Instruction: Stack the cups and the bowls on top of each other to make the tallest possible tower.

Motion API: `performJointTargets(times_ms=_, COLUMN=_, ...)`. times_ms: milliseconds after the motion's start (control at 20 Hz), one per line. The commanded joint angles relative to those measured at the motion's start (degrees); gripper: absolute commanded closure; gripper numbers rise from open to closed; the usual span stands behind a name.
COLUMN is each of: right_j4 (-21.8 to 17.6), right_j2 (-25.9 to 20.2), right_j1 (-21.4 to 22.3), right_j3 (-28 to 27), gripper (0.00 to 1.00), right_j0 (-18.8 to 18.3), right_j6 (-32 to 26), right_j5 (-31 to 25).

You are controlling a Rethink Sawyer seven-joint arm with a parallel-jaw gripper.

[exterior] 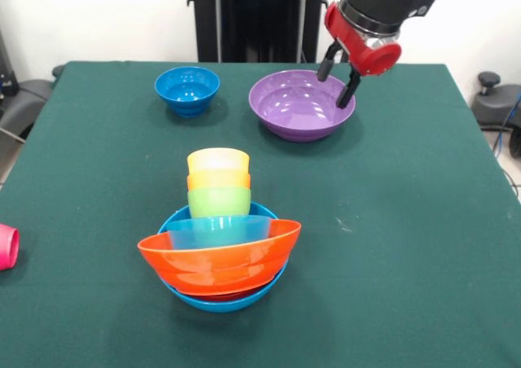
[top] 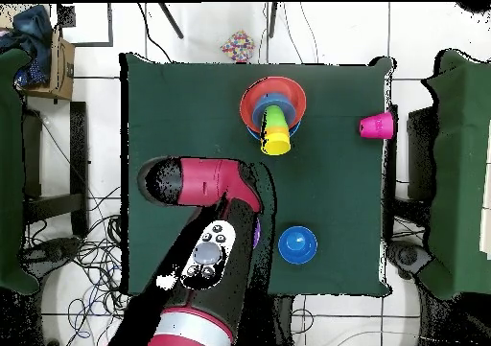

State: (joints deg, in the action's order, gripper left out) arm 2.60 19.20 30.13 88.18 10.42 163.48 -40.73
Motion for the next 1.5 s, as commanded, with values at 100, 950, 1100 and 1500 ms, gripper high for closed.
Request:
performJointTargets(times_ms=100, right_j4=-2.7, right_j2=-6.5, right_j1=-1.9, right_j3=4.0, gripper=0.00, right_j0=-2.2, right_j6=-2.3, right_j5=7.2)
performJointTargets(times_ms=950, right_j4=2.4, right_j2=-5.3, right_j1=-12.1, right_j3=-11.6, gripper=0.00, right_j0=-5.5, right_j6=4.7, right_j5=12.2)
performJointTargets(times_ms=1100, right_j4=2.3, right_j2=-4.0, right_j1=-12.5, right_j3=-12.2, gripper=0.00, right_j0=-4.6, right_j6=4.4, right_j5=7.1)
performJointTargets(times_ms=1500, right_j4=0.8, right_j2=-4.8, right_j1=-9.7, right_j3=-3.8, gripper=0.00, right_j0=-4.5, right_j6=0.6, right_j5=2.9)
